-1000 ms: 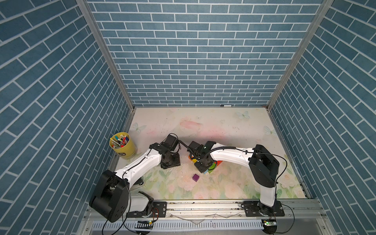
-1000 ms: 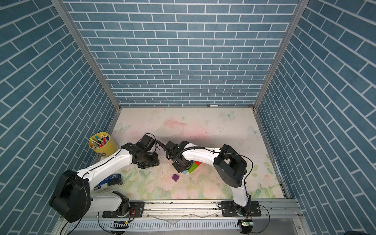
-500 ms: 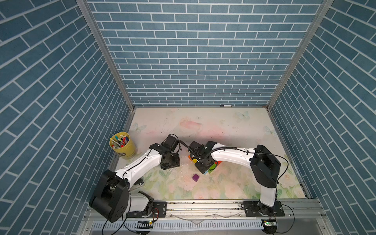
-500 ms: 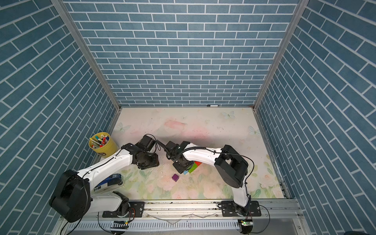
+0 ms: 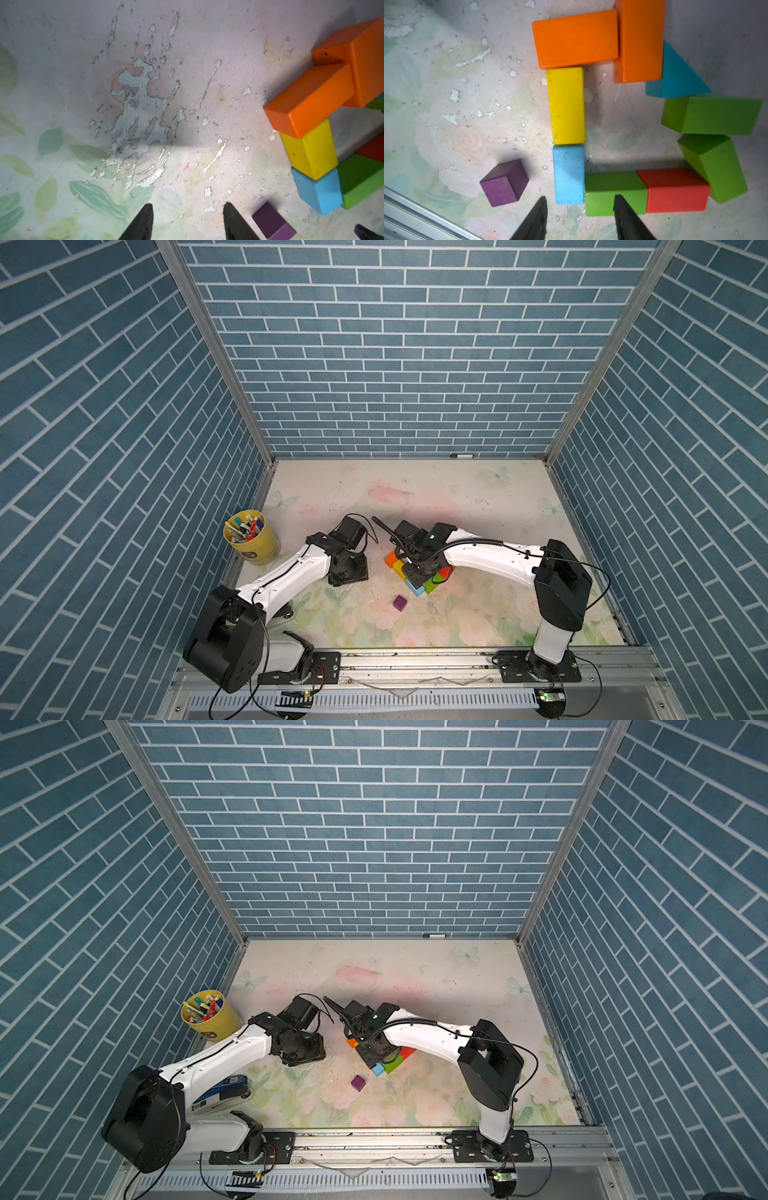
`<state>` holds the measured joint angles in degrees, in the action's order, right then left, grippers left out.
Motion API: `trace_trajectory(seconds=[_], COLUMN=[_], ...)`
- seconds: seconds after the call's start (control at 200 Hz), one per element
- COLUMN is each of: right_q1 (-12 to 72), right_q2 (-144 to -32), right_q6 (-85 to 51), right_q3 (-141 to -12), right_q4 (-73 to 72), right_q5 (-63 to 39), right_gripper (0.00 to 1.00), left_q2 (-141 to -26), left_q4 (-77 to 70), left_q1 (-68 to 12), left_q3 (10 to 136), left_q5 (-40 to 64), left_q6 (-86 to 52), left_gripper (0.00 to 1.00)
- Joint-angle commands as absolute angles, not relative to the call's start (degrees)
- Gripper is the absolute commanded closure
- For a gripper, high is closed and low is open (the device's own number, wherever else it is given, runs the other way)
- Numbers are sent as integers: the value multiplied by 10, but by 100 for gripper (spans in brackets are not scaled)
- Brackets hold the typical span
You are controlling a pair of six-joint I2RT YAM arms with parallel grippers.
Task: Assemble a heart with building blocks
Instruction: Assemble the building block at the center of the board.
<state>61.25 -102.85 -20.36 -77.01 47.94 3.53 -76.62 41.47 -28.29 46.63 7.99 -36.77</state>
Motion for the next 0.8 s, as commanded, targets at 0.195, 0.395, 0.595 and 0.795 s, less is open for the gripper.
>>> trace_trajectory(seconds=[0.195, 0.395, 0.595, 0.795], right_q1=[643, 643, 643, 642], right_q2=[-979, -977, -1001, -1027], right_q6=[-306, -296, -281, -267], right_q3=[-707, -693, -702, -715], right_q4=[516, 495, 496, 502], right_q5=[120, 106, 95, 93], right_gripper=[43, 41, 38, 37], left_q2=[-784, -787, -786, -789], left_q4=[416, 419, 421, 421], left_q1=[-275, -274, -269, -266], left_q3=[490, 497, 497, 501], left_q5=[82, 81, 78, 80], left_q6=[-365, -361, -360, -357], left_gripper=[42, 42, 41, 41])
